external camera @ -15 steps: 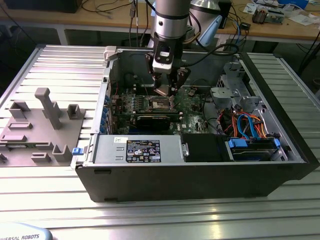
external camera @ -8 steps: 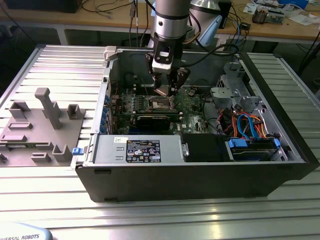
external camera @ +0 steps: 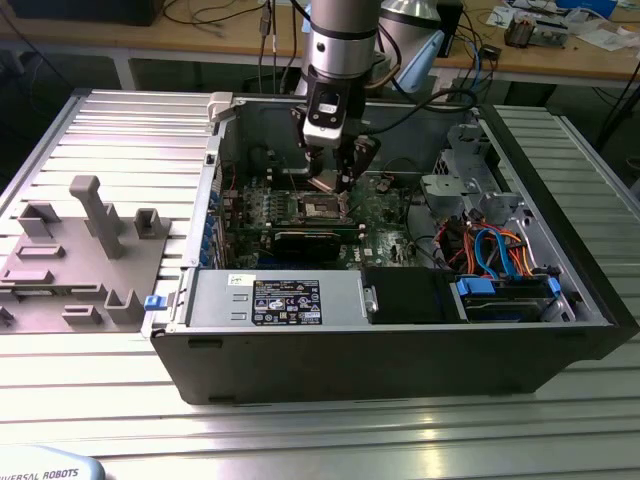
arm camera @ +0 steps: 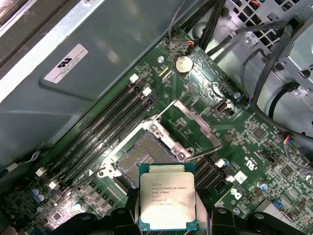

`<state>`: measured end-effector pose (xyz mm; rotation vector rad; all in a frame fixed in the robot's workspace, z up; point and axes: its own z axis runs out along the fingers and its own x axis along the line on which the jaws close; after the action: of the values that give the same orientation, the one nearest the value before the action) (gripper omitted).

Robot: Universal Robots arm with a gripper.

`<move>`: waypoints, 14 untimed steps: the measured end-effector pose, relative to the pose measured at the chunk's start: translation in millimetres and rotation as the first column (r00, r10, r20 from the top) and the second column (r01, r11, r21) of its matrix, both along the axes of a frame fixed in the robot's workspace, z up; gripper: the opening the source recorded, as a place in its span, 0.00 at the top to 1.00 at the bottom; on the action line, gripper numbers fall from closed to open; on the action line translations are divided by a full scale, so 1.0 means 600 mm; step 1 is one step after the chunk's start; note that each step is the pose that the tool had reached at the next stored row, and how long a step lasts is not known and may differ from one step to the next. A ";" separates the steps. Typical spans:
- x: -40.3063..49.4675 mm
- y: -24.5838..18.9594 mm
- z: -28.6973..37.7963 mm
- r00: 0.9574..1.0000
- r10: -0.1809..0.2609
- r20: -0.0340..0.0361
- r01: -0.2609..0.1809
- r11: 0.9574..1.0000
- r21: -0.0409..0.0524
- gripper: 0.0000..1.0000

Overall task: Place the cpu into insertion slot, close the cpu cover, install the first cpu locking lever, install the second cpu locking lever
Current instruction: 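Place the cpu into insertion slot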

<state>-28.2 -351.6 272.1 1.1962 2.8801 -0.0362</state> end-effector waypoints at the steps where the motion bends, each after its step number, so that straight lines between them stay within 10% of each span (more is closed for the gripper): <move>1: 0.000 0.0000 0.000 1.000 -0.001 0.000 0.001 1.000 0.000 0.46; 14: 0.000 0.0000 -0.001 1.000 -0.023 0.000 0.023 1.000 0.000 0.46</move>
<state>-28.2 -351.6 271.5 1.2287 2.8667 -0.0366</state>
